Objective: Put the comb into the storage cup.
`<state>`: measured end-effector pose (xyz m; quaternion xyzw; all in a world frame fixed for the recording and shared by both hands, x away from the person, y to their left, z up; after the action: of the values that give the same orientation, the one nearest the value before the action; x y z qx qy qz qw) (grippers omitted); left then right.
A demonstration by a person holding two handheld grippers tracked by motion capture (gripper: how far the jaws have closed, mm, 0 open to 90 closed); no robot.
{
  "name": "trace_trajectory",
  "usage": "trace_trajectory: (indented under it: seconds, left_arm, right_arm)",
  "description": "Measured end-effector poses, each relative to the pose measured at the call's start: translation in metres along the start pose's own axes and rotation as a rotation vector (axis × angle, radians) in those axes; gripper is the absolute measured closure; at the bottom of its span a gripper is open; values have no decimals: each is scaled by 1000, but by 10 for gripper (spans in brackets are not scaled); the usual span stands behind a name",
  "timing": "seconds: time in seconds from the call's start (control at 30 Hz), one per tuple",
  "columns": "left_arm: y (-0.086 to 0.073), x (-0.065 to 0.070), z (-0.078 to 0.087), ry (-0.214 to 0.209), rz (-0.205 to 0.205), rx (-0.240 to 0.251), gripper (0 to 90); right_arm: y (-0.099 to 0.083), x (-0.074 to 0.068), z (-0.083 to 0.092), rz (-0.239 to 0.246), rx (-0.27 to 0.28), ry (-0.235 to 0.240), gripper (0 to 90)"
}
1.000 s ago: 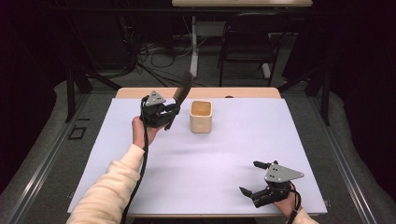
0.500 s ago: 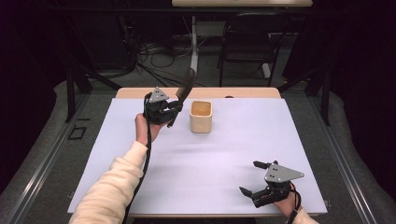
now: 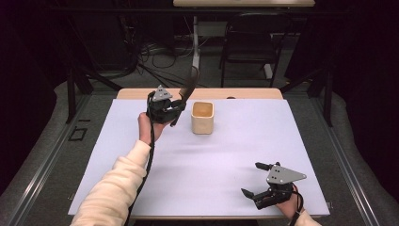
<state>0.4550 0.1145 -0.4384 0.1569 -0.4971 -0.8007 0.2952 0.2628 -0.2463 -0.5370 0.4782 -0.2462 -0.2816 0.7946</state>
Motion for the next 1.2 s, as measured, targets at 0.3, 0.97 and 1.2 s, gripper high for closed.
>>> trace_trajectory:
  seconds: [0.3, 0.97, 1.2]
  left_arm:
    - [6, 1, -5, 2, 0, 8, 722]
    - [20, 3, -14, 9, -5, 36, 722]
    - [25, 4, -17, 13, -8, 51, 722]
  right_arm:
    - [0, 0, 0, 1, -1, -1, 0]
    - [0, 0, 0, 1, -2, -3, 0]
    - [0, 0, 0, 1, -3, -3, 0]
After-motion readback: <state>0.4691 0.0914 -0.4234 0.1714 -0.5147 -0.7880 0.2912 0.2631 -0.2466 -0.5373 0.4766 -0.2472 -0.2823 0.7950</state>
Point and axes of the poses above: each handheld gripper's, and its own axes: z roughly backward along the jaws, y roughly out of its top, x roughly to its right, the point moved 1 cm from there along -z, roughly forward along the jaws, and after that the axes turned 8 degrees about -y, right-handed, at the moved point
